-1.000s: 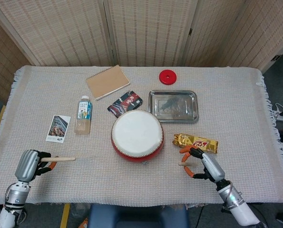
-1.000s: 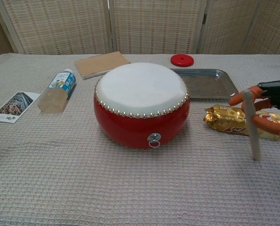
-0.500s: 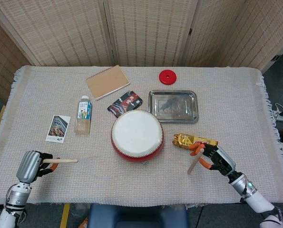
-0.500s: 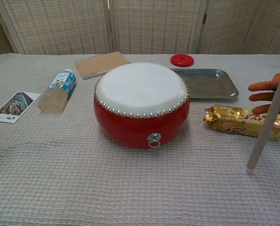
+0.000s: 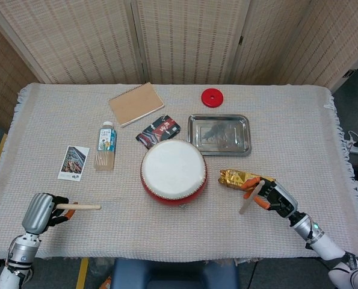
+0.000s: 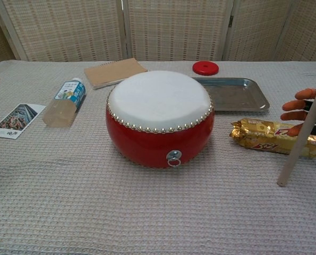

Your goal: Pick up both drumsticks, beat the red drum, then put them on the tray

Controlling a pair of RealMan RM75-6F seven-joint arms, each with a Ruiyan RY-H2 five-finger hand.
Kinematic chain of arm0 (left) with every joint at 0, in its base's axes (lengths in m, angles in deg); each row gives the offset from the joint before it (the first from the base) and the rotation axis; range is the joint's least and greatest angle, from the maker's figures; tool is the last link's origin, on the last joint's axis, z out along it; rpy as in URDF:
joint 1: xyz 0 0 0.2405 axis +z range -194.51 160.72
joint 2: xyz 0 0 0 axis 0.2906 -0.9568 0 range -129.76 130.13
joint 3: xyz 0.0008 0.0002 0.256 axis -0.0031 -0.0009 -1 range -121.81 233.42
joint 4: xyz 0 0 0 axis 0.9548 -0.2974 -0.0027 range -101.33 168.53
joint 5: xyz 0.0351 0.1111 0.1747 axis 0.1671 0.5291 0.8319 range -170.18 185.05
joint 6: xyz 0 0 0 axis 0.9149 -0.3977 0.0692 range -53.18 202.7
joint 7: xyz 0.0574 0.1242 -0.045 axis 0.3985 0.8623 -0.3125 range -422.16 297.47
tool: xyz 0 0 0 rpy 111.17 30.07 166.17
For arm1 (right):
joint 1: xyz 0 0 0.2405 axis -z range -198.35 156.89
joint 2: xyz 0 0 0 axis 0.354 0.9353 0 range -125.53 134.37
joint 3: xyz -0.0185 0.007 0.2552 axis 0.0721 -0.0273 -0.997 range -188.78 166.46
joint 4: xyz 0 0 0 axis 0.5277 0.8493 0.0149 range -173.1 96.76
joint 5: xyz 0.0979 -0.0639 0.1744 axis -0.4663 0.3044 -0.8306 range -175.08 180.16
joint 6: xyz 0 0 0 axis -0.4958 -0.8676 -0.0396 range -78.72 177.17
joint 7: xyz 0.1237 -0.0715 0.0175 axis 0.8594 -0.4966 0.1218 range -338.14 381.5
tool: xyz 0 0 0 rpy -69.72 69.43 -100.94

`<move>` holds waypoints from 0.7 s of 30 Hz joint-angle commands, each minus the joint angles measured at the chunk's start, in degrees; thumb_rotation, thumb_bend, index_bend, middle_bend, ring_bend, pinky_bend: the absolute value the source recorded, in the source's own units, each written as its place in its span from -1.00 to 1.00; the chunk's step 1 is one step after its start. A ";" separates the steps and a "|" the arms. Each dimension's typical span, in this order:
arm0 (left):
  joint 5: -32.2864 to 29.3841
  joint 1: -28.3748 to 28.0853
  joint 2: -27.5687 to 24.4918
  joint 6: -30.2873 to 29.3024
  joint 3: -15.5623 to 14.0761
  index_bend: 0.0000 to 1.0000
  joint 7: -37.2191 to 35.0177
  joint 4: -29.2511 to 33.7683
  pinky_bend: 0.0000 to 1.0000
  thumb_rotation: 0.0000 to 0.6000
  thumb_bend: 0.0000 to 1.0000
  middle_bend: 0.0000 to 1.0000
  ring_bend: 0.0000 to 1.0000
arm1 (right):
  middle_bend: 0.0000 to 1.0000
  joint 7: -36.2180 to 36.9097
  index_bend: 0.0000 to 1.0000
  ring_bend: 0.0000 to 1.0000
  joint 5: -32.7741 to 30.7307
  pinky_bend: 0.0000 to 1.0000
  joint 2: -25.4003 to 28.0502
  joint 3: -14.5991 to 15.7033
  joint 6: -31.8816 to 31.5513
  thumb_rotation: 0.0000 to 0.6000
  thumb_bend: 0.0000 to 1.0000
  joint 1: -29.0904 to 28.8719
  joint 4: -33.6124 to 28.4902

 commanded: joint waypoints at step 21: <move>0.39 0.60 -0.98 -0.42 -0.46 1.00 1.14 1.46 1.00 1.00 -0.17 1.00 1.00 | 0.12 -10.33 0.42 -0.09 0.39 0.04 -5.60 3.03 4.25 0.99 -0.59 -1.41 2.08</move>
